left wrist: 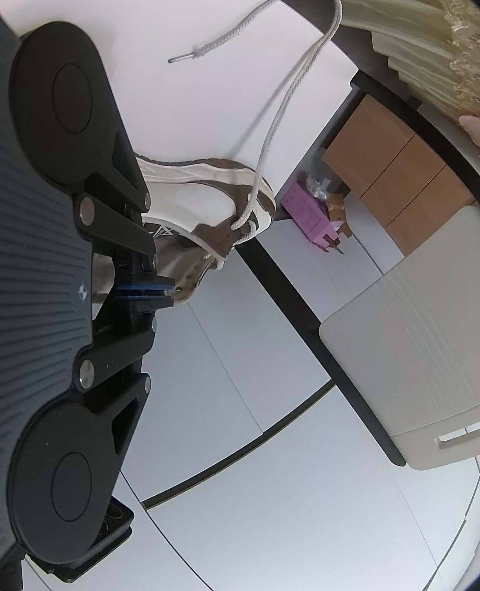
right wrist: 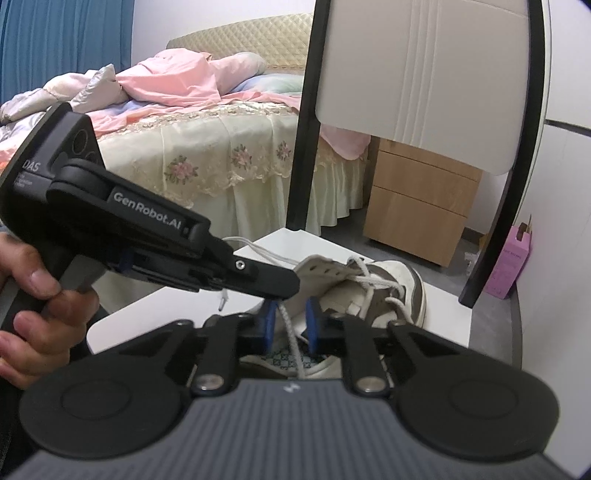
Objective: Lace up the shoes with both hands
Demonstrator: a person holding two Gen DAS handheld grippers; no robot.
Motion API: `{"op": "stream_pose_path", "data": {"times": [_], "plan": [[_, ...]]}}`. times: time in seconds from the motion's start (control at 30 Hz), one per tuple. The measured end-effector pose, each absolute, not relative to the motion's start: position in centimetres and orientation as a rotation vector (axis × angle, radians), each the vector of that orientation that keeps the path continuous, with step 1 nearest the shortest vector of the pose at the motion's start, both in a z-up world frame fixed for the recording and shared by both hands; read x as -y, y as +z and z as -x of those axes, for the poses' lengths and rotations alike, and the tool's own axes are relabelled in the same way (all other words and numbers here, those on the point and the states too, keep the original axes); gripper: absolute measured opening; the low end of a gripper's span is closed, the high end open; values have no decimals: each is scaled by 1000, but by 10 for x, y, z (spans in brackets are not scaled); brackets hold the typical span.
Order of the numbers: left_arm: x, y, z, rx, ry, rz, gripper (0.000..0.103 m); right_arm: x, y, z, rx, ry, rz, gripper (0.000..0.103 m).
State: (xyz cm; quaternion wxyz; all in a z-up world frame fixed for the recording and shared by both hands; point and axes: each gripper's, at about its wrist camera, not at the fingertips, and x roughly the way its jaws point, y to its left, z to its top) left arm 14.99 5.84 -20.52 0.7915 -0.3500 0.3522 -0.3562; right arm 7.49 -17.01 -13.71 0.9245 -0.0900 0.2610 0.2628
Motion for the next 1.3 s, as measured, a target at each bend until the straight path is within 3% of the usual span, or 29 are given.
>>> {"op": "stream_pose_path", "data": {"times": [0.2, 0.5, 0.63, 0.83, 1.13, 1.3], "plan": [[-59, -207, -151, -764, -765, 770, 3, 170, -139, -77, -544, 559, 156, 3], [-58, -181, -140, -622, -643, 611, 7, 176, -135, -82, -549, 516, 74, 3], [-47, -176, -140, -626, -586, 463, 27, 184, -130, -93, -554, 470, 59, 3], [-36, -172, -140, -627, -520, 298, 47, 202, -123, -132, -579, 449, 75, 3], [-11, -177, -154, -636, -551, 132, 46, 211, -129, -180, -682, 499, 72, 3], [-14, -193, -171, -694, -531, 246, 40, 205, -135, -190, -762, 539, 62, 3]]}}
